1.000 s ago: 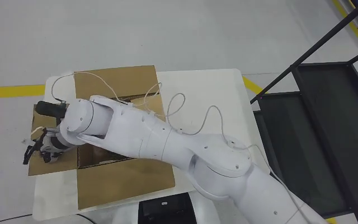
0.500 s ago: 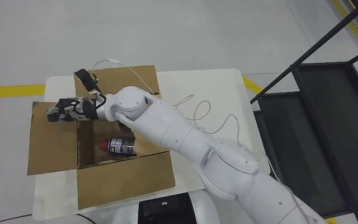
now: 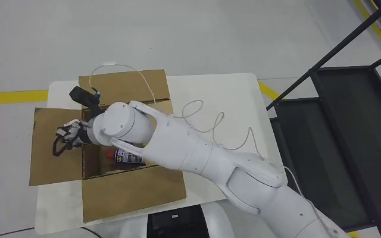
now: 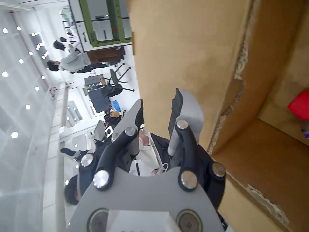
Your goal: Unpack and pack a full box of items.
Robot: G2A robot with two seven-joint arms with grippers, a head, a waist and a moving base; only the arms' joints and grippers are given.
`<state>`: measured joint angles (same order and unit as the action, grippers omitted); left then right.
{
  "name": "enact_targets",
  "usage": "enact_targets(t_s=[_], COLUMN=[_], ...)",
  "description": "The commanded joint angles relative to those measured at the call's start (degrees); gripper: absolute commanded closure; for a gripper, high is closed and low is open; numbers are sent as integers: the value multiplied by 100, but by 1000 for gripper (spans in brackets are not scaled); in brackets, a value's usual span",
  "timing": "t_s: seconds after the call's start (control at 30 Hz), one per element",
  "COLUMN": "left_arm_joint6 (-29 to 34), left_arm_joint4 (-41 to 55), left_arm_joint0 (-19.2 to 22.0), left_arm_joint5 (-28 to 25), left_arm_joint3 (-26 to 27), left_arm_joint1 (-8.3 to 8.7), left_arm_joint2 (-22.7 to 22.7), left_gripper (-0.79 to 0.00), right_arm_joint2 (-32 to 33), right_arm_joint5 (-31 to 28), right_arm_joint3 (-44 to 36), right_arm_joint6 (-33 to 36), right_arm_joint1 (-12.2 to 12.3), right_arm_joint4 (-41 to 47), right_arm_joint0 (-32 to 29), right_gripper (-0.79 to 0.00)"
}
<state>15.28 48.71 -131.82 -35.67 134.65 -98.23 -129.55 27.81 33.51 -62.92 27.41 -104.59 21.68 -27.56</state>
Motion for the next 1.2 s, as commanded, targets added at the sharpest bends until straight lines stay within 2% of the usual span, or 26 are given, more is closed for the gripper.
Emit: enact_targets(t_s=[0.0, 0.2, 0.33, 0.37, 0.4, 0.43, 0.47, 0.5, 0.53, 0.63, 0.77, 0.9, 1.0, 1.17], left_arm_joint6=[0, 0, 0, 0, 0, 0, 0, 0, 0, 0, 0, 260, 731, 1562], left_arm_joint4=[0, 0, 0, 0, 0, 0, 0, 0, 0, 0, 0, -322, -756, -1530], left_arm_joint0=[0, 0, 0, 0, 0, 0, 0, 0, 0, 0, 0, 227, 382, 567], left_arm_joint5=[0, 0, 0, 0, 0, 0, 0, 0, 0, 0, 0, 324, 520, 999], left_arm_joint3=[0, 0, 0, 0, 0, 0, 0, 0, 0, 0, 0, 0, 0, 0], left_arm_joint1=[0, 0, 0, 0, 0, 0, 0, 0, 0, 0, 0, 39, 82, 163], left_arm_joint2=[0, 0, 0, 0, 0, 0, 0, 0, 0, 0, 0, 12, 101, 369], left_gripper=[-785, -785, -785, -785, -785, -785, -785, -785, -785, -785, -785, -785, -785, -785], right_arm_joint2=[-87, -163, 61, 145, 370, 548, 727, 889, 1045, 1646, 2438, 2980, 3219, 3529], right_arm_joint5=[169, 187, -378, -571, -1052, -1441, -1757, -1936, -2024, -2241, -1929, -1102, -558, 39], right_arm_joint3=[141, 593, 631, 604, 544, 477, 415, 334, 194, -456, -1554, -2726, -3442, -4200], right_arm_joint6=[44, 148, 231, 285, 404, 517, 629, 686, 735, 890, 1142, 1454, 1756, 2178], right_arm_joint1=[-76, -242, -241, -222, -162, -100, -25, 59, 149, 437, 821, 1113, 1269, 1478], right_arm_joint4=[26, 100, 182, 228, 353, 400, 400, 283, 132, -140, -733, -1439, -1864, -2490], right_arm_joint0=[22, 32, -44, -86, -217, -327, -446, -533, -624, -1133, -1977, -2709, -3078, -3462], right_gripper=[-225, -283, -388, -462, -554, -711, -727, -773, -785, -785, -785, -785, -785, -785])
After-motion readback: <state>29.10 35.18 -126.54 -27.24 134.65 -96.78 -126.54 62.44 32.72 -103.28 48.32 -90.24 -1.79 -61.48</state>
